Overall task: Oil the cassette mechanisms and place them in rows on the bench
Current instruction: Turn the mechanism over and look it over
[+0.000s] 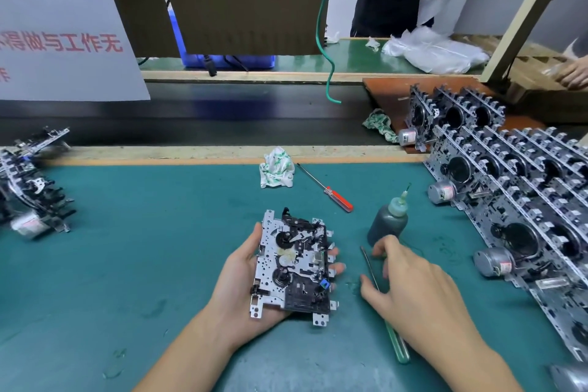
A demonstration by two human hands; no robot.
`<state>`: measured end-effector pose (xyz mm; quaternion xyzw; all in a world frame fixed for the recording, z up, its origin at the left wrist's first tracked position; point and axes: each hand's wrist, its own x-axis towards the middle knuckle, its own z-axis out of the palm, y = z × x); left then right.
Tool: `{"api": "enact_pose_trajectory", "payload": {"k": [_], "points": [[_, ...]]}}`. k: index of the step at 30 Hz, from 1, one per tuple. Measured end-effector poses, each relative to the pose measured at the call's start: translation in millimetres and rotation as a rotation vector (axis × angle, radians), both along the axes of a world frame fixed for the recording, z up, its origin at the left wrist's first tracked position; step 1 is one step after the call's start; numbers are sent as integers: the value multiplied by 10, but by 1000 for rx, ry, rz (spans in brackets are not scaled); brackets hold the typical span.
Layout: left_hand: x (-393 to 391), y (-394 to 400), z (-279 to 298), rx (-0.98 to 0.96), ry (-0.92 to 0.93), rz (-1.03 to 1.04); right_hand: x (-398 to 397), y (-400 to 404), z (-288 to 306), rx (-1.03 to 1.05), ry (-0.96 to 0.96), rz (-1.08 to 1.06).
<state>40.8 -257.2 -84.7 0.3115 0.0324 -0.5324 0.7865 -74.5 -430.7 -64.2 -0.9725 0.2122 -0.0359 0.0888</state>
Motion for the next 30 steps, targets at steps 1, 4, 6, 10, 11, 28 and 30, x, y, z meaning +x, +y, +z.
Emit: {"api": "enact_pose_trajectory", "payload": {"k": [1, 4, 6, 10, 11, 28, 30], "points": [[-2, 0, -2, 2, -2, -3, 2, -19, -2, 38, 2, -22], [-6, -7, -1, 1, -3, -1, -13, -101, 2, 198, -2, -57], [-3, -4, 1, -6, -5, 4, -16, -151, 9, 471, -78, -38], [-20, -3, -1, -14, -24, -20, 9, -133, 79, 1125, -158, 76], [-37, -5, 1, -16, -28, -26, 9, -114, 79, 1228, -107, 106], [-69, -48, -8, 88, -39, -46, 28, 28, 97, 1288, 212, 225], [-71, -50, -6, 97, -42, -39, 25, 31, 105, 1308, 220, 235]]}}
